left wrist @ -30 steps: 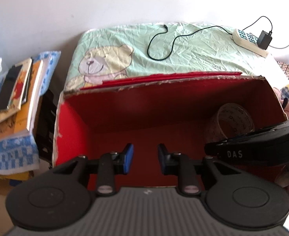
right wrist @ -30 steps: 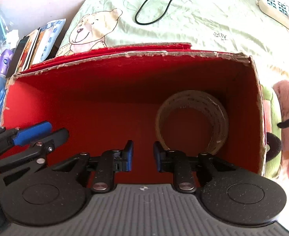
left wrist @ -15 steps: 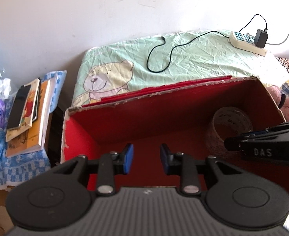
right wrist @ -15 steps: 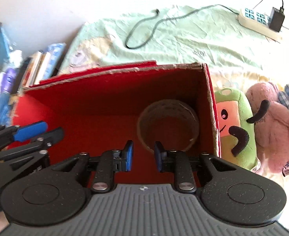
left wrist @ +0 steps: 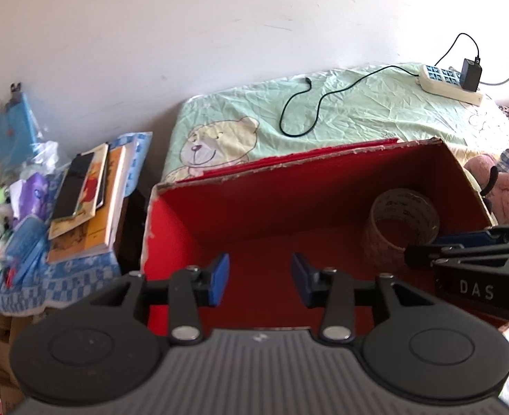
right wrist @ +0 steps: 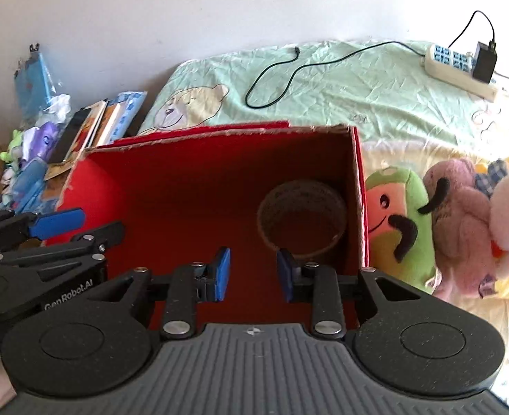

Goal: Organize objects
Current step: 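Withdraw the open right gripper up out of the red box, then move the right gripper to the brown pine cone and close on it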

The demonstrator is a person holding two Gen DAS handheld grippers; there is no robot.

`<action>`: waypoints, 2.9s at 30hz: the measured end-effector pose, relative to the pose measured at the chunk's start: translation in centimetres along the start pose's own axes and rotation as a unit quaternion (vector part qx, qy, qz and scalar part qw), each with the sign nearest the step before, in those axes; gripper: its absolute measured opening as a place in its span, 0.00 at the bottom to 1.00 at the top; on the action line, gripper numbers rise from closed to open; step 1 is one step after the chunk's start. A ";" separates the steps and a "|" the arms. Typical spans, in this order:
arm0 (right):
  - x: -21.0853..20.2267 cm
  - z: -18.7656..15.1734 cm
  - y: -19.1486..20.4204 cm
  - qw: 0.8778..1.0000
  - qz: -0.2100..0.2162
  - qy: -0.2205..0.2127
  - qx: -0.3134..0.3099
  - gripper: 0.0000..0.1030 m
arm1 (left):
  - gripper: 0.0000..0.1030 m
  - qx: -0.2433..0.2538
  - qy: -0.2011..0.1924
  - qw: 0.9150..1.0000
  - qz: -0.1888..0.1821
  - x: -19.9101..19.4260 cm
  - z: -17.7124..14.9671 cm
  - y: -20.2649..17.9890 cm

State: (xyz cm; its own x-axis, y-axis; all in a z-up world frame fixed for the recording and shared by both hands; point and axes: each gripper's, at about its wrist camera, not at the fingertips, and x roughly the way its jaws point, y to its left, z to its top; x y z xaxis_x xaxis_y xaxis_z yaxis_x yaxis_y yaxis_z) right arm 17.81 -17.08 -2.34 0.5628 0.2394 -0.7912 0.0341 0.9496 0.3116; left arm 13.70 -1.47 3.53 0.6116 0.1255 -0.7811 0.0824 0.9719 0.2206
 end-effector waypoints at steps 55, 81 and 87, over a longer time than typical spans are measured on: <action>-8.0 -12.0 -4.7 0.987 0.155 -0.020 0.049 0.30 | 0.52 -0.109 0.060 0.991 -0.044 -8.9 -12.6 -1.2; -1.6 -17.4 -10.1 0.942 0.243 0.135 0.188 0.52 | 0.42 -0.003 0.061 0.975 -0.212 -6.4 -18.6 -11.0; -1.1 -18.0 -11.2 0.934 0.253 0.146 0.207 0.49 | 0.42 -0.005 0.063 0.977 -0.205 -5.5 -18.5 -11.5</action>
State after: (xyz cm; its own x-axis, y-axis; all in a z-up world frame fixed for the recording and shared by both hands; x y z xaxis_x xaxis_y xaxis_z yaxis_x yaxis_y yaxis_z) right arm 1.96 -24.34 -14.46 0.3459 0.7390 -0.5781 0.1753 0.5543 0.8136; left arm -5.16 -9.67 -5.52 0.4266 -0.2520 -0.8686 0.2929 0.9471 -0.1309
